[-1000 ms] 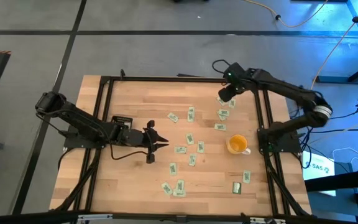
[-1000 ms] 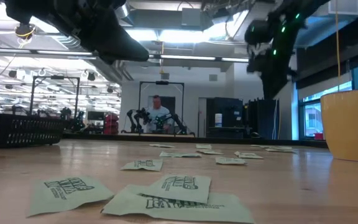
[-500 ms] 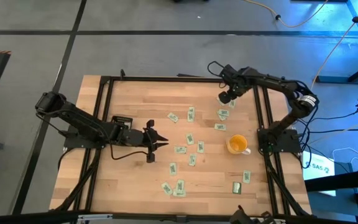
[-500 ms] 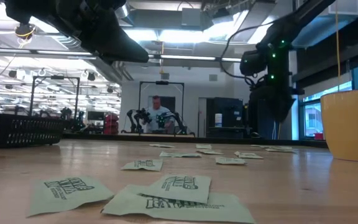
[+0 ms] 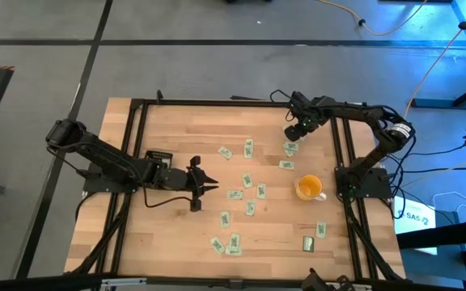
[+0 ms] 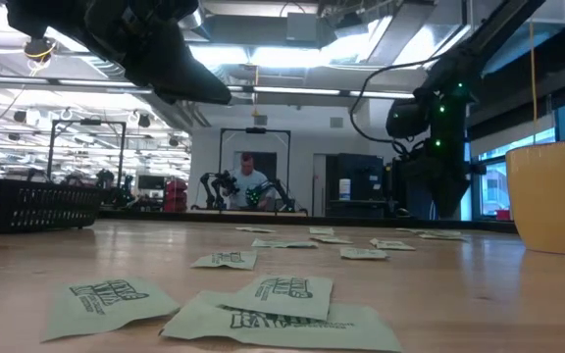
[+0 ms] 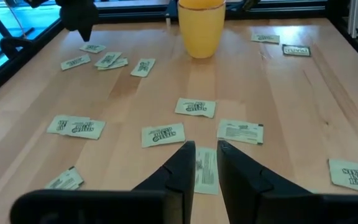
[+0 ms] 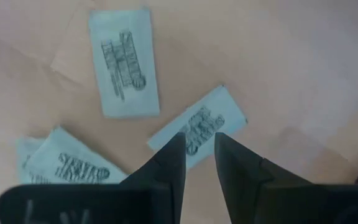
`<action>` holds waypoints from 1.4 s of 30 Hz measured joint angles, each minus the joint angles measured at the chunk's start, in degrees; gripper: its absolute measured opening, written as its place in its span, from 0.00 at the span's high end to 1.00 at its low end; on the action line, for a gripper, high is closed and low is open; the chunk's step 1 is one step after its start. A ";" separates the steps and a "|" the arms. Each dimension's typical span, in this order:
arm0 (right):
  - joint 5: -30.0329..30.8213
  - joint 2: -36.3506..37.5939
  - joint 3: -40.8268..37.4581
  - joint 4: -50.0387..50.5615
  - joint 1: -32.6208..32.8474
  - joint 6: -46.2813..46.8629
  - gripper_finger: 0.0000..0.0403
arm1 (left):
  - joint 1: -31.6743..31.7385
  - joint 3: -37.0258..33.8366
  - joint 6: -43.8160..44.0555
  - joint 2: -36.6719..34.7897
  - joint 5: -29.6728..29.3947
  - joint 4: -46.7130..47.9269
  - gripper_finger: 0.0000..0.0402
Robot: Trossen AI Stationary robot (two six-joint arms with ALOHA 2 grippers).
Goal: Pick and place Stevia / Truvia into bins
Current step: Put the stevia packet into the black bin
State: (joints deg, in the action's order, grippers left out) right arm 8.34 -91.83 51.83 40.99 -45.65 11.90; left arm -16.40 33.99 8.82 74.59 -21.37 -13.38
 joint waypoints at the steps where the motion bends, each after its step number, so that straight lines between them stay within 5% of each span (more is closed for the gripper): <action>1: 0.00 0.00 0.00 -0.24 -0.02 -0.17 0.78 | 0.00 0.01 0.00 0.00 0.00 0.07 0.84; 21: -0.58 -8.57 0.42 0.60 0.07 -0.28 0.78 | 0.00 -0.01 0.00 0.00 -0.02 0.40 0.84; 31: 0.05 -7.45 0.06 -0.25 0.08 -0.43 0.97 | 0.01 0.00 0.00 0.00 -0.14 0.38 0.85; 42: 0.16 -6.90 -0.02 -0.34 0.11 -1.85 0.99 | 0.01 -0.01 0.00 0.00 -0.26 0.37 0.85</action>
State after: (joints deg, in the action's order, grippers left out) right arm 8.50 -98.73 51.82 40.65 -45.54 10.05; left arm -16.39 33.98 8.82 74.59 -21.63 -13.01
